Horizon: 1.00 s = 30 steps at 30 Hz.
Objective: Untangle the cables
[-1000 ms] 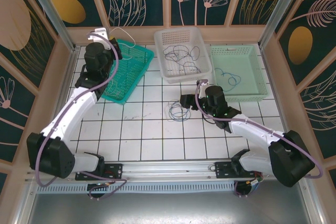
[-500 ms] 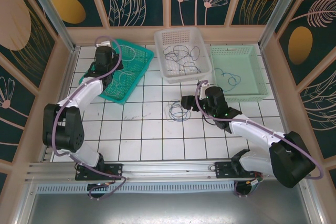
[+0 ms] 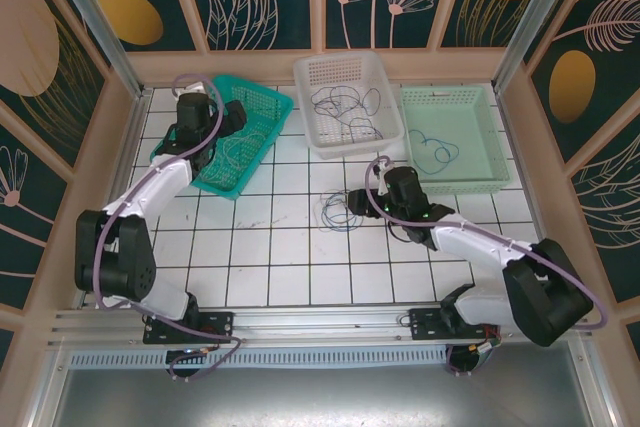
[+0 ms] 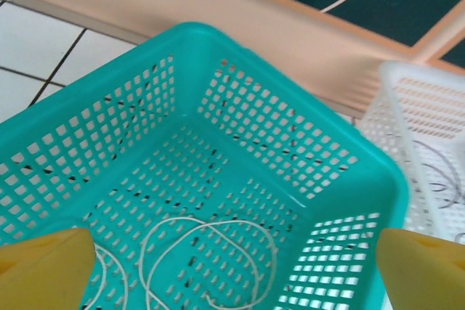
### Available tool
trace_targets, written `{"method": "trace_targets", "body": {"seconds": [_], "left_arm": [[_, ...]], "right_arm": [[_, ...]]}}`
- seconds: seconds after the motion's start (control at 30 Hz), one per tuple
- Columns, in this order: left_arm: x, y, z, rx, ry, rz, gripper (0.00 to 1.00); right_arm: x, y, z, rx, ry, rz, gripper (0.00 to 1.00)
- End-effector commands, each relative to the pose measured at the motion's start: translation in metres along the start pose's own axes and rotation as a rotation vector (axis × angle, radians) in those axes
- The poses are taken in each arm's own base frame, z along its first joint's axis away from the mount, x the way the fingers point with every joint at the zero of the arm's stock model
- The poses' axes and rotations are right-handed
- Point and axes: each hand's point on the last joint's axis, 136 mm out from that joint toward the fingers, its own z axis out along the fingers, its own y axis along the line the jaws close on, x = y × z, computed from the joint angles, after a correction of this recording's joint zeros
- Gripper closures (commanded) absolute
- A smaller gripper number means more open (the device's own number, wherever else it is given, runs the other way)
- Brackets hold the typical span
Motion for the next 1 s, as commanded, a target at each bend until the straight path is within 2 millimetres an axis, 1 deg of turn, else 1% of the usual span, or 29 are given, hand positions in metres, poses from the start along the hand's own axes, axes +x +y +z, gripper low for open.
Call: {"method": "trace_targets", "body": {"seconds": [0.0,0.07,0.17,0.2,0.23,0.27,0.43,0.53,0.63,0.77,0.9,0.97], "left_arm": [[-0.001,-0.05,-0.022,0.151,-0.031,0.025,0.02],[0.011,-0.075,-0.032,0.206,-0.027,0.07,0.01],[0.029,-0.097,-0.044,0.298,-0.006,0.075,0.01],[0.033,-0.103,-0.048,0.321,-0.002,0.074,0.01],[0.044,-0.104,-0.051,0.333,0.014,0.079,0.01],[0.05,-0.108,-0.055,0.348,0.019,0.087,0.02],[0.072,-0.126,-0.074,0.421,0.034,0.112,0.02],[0.083,-0.131,-0.08,0.458,0.051,0.107,0.01],[0.093,-0.127,-0.08,0.459,0.065,0.092,0.01],[0.099,-0.127,-0.081,0.481,0.068,0.06,0.02],[0.098,-0.127,-0.083,0.487,0.058,0.046,0.02],[0.097,-0.128,-0.084,0.492,0.055,0.046,0.01]], "right_arm": [[0.005,-0.012,0.003,0.085,0.055,-0.006,0.33],[0.011,-0.011,0.006,0.071,0.082,-0.002,0.36],[0.019,-0.008,0.008,0.044,0.107,0.004,0.4],[0.021,-0.007,0.008,0.037,0.11,0.005,0.41],[0.025,-0.007,0.008,0.032,0.12,0.007,0.42],[0.028,-0.008,0.009,0.033,0.13,0.009,0.43],[0.04,-0.017,0.018,0.07,0.185,0.026,0.5],[0.046,-0.018,0.022,0.075,0.214,0.024,0.51],[0.048,-0.022,0.023,0.092,0.219,0.023,0.51],[0.052,-0.02,0.026,0.072,0.228,0.022,0.53],[0.059,-0.019,0.035,0.066,0.262,0.01,0.62],[0.061,-0.019,0.038,0.074,0.274,-0.002,0.7]]}}
